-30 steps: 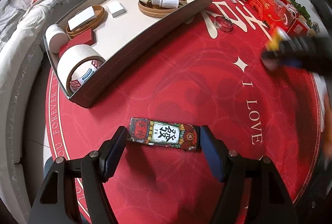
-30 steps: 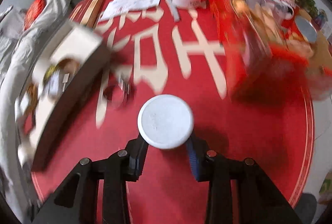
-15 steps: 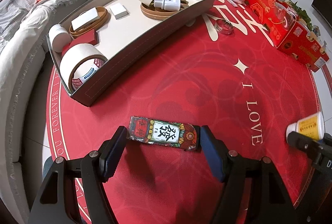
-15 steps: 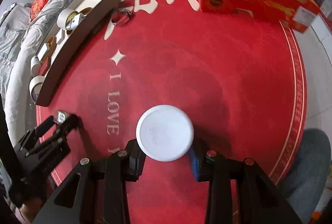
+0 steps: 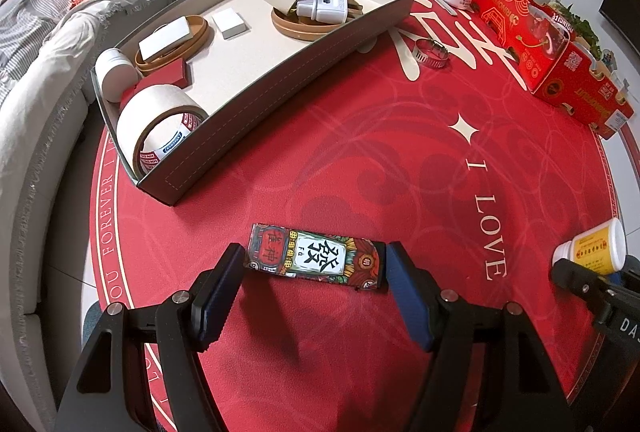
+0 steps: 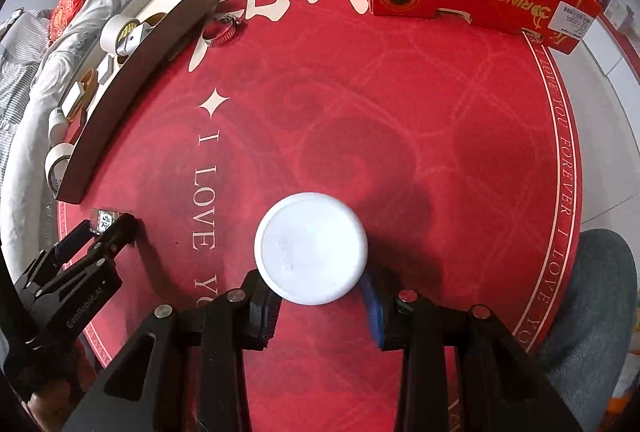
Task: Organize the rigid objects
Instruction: 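Grasp the white-capped yellow bottle with the right gripper while the left holds the packet, then carry the packet and yellow bottle into the tray and release both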
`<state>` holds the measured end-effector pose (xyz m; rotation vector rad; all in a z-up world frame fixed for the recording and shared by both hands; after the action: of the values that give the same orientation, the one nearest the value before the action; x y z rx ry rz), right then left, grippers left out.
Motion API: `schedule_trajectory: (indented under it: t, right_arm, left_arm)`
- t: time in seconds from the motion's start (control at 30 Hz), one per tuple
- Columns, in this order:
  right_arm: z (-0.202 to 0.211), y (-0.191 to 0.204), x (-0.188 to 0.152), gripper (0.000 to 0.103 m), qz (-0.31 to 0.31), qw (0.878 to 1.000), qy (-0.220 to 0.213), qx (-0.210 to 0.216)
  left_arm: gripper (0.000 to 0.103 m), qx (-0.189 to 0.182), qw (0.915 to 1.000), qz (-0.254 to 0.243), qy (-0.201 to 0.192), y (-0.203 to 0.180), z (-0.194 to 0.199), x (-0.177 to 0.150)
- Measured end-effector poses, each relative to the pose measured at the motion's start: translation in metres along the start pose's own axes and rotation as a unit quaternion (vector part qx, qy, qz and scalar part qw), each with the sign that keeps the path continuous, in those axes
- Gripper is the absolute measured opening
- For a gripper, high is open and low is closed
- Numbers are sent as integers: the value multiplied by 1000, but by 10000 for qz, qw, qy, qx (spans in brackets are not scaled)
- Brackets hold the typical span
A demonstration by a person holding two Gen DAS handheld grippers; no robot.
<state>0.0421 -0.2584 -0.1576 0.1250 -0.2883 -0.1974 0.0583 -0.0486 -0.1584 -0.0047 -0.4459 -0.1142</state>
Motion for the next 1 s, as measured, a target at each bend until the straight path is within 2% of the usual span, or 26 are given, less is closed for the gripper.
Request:
schedule_trajectory:
  t: [0.43, 0.73, 0.9, 1.0]
  right_arm:
    - [3, 1, -2, 37, 10, 10000, -7, -60]
    - [19, 11, 1, 37, 253, 9992, -295, -59]
    - [34, 21, 10, 37, 440, 9973, -588, -59]
    - [37, 29, 16, 37, 631, 9960, -634, -44]
  left_arm:
    - [74, -4, 10000, 24, 13, 0, 0, 0]
    - [73, -208, 9994, 245, 129, 4, 6, 0]
    - [73, -183, 9987, 459, -92, 17, 23, 11]
    - [73, -142, 9985, 522, -73, 21, 24, 12]
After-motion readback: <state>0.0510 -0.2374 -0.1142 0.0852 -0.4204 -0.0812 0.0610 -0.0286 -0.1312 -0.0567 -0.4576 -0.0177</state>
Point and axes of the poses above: each gripper's, at about its wrist camera, not at the fingertips, and z roughly against the way its jaws point, y to its left, x to its top, the point moved 6 cm from there along -z, roughly the way its jaws point, and after that the axes turned 3 degrees about -z, right-handed, at the moved point
